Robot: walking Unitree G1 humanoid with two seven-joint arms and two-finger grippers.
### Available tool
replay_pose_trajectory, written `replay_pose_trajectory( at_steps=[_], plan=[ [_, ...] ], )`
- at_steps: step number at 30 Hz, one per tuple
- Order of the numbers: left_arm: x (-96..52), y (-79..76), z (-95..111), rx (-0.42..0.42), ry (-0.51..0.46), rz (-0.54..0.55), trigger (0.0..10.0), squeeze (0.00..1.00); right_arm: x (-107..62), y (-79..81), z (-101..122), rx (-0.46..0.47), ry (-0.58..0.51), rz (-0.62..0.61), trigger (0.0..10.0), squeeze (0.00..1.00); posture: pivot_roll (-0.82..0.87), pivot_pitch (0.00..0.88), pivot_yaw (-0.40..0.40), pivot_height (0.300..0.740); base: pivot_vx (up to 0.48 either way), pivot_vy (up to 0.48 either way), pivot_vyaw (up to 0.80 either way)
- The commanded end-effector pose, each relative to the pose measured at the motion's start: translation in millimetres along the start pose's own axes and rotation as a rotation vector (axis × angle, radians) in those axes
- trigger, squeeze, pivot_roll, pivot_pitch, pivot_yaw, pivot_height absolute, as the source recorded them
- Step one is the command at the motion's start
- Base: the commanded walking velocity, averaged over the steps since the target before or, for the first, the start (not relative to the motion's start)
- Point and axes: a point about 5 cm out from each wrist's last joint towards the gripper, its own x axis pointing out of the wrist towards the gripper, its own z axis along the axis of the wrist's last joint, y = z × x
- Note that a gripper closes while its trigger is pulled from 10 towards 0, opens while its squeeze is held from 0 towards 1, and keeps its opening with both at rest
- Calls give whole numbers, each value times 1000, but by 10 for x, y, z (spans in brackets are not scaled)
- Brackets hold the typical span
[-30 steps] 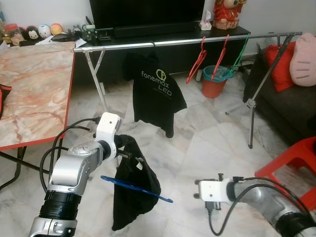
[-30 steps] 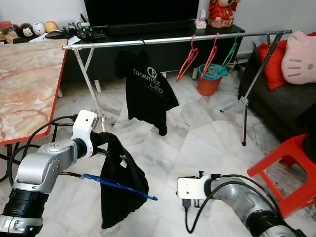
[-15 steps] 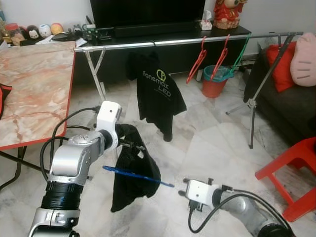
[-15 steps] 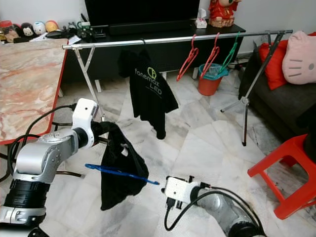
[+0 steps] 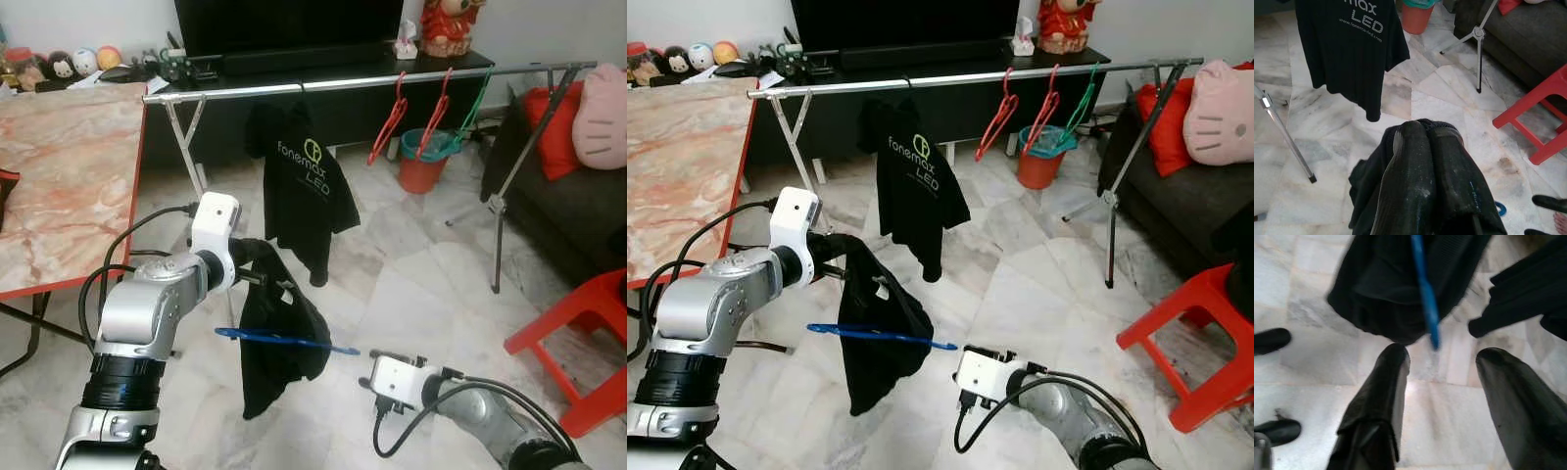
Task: Hang hanger
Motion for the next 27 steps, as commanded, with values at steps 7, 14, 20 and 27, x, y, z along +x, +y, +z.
replay_pose_trajectory(
  at_steps=[7, 14, 20, 27],
  plan=[
    [-33, -24, 180, 14, -53, -8, 10000, 0, 41, -49, 23, -13, 10, -17, 10000, 0, 20, 0, 16, 740, 0, 0, 0],
    [-25, -52, 206, 11, -60, -18, 10000, 0, 94, -18, 106, 11, -35, -13, 10000, 0, 20, 0, 16, 740, 0, 0, 0],
    [-25, -61, 233, 9, -64, -25, 10000, 0, 128, 33, 151, 38, -61, 3, 10000, 0, 34, 0, 20, 740, 0, 0, 0],
    [-31, -69, 267, 14, -69, -28, 10000, 0, 138, 45, 117, 17, -31, -22, 10000, 0, 41, 0, 21, 740, 0, 0, 0]
  ],
)
